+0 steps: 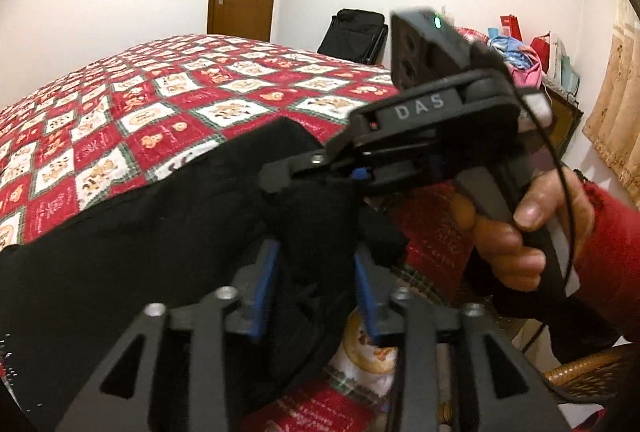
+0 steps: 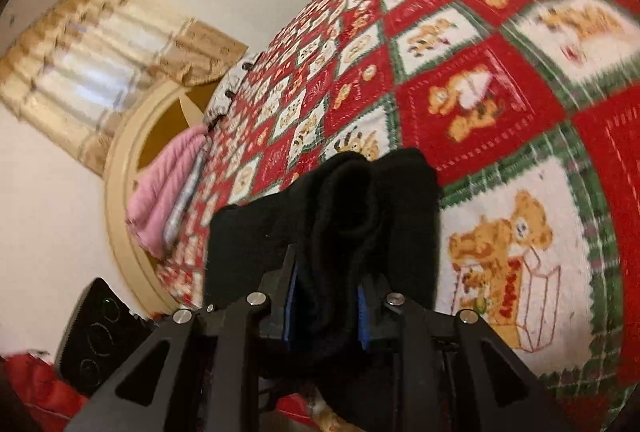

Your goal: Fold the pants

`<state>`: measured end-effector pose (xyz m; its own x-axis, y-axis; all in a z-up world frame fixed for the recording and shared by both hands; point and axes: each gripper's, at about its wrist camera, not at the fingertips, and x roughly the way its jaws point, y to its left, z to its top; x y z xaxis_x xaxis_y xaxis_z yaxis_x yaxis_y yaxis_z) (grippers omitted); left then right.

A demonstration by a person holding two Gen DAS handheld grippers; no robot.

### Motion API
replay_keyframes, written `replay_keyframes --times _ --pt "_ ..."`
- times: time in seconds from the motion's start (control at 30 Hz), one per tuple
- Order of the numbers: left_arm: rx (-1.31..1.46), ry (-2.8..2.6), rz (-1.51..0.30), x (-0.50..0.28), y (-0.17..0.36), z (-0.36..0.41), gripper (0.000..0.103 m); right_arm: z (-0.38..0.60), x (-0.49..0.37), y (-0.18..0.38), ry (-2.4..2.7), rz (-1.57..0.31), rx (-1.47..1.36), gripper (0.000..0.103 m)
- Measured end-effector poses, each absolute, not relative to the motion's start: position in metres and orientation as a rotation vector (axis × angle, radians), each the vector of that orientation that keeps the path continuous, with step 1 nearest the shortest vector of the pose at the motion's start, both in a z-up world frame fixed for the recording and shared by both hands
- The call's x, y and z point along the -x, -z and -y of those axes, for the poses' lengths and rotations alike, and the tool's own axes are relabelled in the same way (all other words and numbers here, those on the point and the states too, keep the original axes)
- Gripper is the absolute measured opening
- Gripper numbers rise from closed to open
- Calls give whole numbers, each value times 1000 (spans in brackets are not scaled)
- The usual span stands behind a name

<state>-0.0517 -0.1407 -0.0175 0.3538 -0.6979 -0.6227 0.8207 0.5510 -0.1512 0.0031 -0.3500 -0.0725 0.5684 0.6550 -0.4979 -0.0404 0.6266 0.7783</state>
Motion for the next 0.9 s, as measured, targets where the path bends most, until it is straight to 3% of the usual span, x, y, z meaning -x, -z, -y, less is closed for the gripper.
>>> replay_keyframes --times 0.07,0.13,0.27,0.43,0.57,0.63,0.73,0.77,0.8,0.9 --pt "-181 989 -686 50 12 132 69 358 3 73 -470 -887 -852 30" --pt "-155 989 -681 51 4 120 80 369 15 67 -451 -868 -870 31" --pt "-136 945 -636 42 -9 95 81 393 45 43 -291 -796 -833 33" --pt "-114 734 -607 6 -14 71 81 337 62 -14 -301 -715 -470 33" --pt "-69 598 -692 -16 5 51 81 287 52 -7 -383 -779 -310 23" --pt "-72 574 -731 -16 16 44 81 276 53 10 -372 -842 -235 23" --pt "-123 560 -746 -5 37 39 81 297 59 35 -333 -905 -316 19" --pt "-156 546 -749 -3 45 40 81 308 61 45 -343 -911 -404 14" --pt "-181 536 -752 0 50 40 81 318 61 52 -355 -910 -485 1" --pt "-191 541 -721 9 50 33 81 339 58 63 -361 -932 -677 0"
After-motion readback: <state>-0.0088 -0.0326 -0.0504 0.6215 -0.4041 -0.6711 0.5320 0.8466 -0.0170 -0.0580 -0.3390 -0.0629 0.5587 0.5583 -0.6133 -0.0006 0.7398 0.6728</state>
